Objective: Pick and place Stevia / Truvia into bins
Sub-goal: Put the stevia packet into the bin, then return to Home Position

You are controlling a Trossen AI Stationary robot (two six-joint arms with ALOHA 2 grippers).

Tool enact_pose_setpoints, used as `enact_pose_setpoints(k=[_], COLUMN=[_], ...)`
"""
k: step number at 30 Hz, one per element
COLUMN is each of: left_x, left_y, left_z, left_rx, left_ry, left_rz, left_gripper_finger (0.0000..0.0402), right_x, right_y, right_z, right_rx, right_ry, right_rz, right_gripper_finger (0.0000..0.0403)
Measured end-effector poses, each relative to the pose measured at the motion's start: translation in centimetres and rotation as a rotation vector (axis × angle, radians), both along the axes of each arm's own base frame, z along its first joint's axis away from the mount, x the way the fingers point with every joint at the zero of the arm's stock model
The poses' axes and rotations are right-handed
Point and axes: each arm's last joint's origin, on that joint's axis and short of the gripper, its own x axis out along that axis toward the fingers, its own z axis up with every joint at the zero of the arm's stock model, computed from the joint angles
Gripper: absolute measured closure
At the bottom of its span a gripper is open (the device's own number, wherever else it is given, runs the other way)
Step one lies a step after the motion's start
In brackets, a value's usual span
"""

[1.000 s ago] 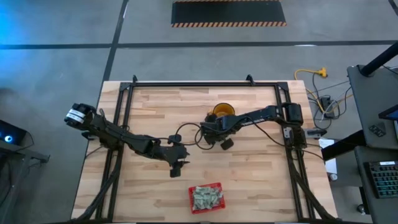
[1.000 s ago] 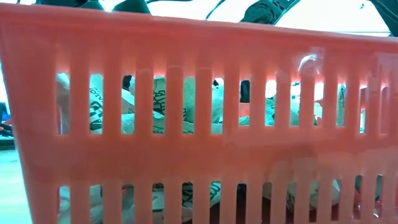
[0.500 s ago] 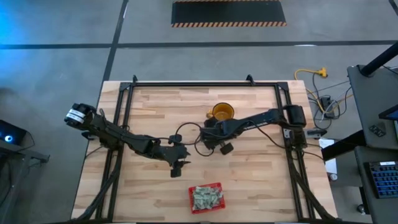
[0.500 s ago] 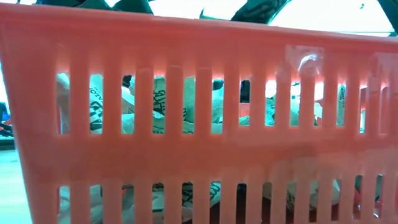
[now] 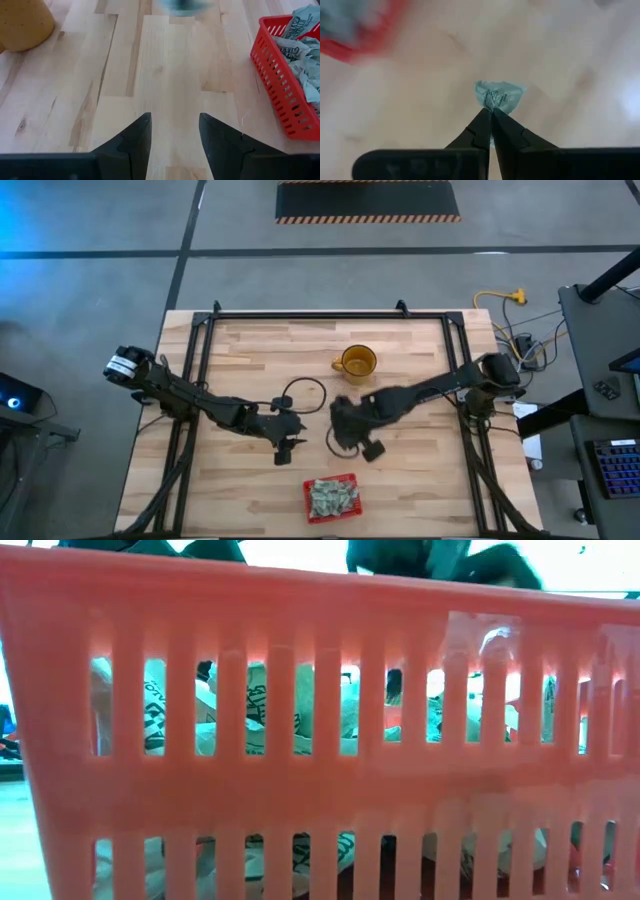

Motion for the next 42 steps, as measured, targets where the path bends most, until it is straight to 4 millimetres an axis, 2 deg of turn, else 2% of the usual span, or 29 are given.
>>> enact_pose_setpoints(k=[8, 16, 25, 35, 38, 42], left_x=[0.0, 0.0, 0.1, 0.2, 0.2, 0.4], left_y=[0.0, 0.0, 0.0, -0.1, -0.1, -0.2], left_z=[0.0, 0.0, 0.1, 0.2, 0.2, 0.6], left_rx=[0.0, -0.001, -0.003, -0.009, -0.009, 0.023], left_ry=[-0.001, -0.002, -0.01, -0.027, -0.027, -0.07], left_rz=[0.0, 0.0, 0.0, 0.0, 0.0, -0.037], left_gripper_finger=[0.0253, 0.0253, 0.0253, 0.0253, 0.0253, 0.0253], right_x=[-0.6, -0.4, -0.4, -0.4, -0.9, -1.7], right_y=[6.4, 9.9, 11.4, 11.5, 11.3, 10.8], right_z=[0.2, -0.1, -1.7, -2.1, -1.6, 0.2], right_rx=[0.119, 0.201, 0.253, 0.268, 0.254, 0.262], right_ry=[-0.095, -0.189, -0.139, -0.114, -0.102, -0.102], right_rz=[0.171, 0.196, 0.161, 0.118, 0.112, 0.097], right_gripper_finger=[0.0394, 0.0394, 0.0389, 0.0307, 0.0286, 0.0273])
